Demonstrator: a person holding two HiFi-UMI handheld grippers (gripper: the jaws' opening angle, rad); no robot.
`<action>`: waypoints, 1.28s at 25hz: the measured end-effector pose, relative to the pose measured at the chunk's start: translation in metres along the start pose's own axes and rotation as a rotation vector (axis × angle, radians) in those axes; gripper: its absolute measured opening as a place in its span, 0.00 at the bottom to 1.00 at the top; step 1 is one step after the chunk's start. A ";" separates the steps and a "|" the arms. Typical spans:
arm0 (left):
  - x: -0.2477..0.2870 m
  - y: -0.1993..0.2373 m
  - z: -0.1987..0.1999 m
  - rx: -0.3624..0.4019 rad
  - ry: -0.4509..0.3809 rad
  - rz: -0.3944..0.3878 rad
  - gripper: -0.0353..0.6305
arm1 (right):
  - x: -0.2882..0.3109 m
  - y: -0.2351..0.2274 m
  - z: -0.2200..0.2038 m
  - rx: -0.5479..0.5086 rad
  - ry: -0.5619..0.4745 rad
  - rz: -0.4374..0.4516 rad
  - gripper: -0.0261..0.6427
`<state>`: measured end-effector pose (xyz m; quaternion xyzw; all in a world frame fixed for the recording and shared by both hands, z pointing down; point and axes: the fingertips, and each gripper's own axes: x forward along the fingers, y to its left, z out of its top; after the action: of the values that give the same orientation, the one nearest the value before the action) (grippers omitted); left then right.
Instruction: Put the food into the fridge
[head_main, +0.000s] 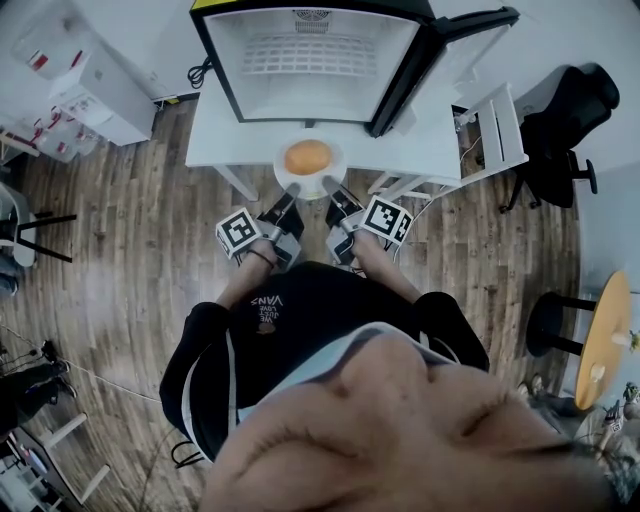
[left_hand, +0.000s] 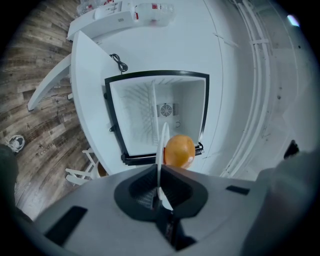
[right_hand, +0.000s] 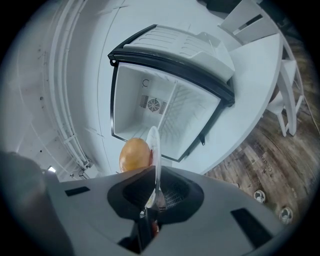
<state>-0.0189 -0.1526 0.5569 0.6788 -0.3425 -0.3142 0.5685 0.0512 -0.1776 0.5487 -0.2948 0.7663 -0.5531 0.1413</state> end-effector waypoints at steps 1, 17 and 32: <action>0.003 -0.001 0.004 0.001 0.001 -0.007 0.09 | 0.004 0.000 0.002 0.000 -0.002 -0.001 0.08; 0.055 -0.001 0.073 0.009 0.038 -0.023 0.09 | 0.072 -0.001 0.050 -0.006 -0.041 0.002 0.08; 0.093 0.001 0.120 0.011 0.067 -0.034 0.09 | 0.117 0.000 0.088 -0.016 -0.081 -0.011 0.08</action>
<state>-0.0643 -0.2962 0.5359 0.6979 -0.3137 -0.2989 0.5703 0.0071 -0.3155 0.5310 -0.3225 0.7627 -0.5352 0.1668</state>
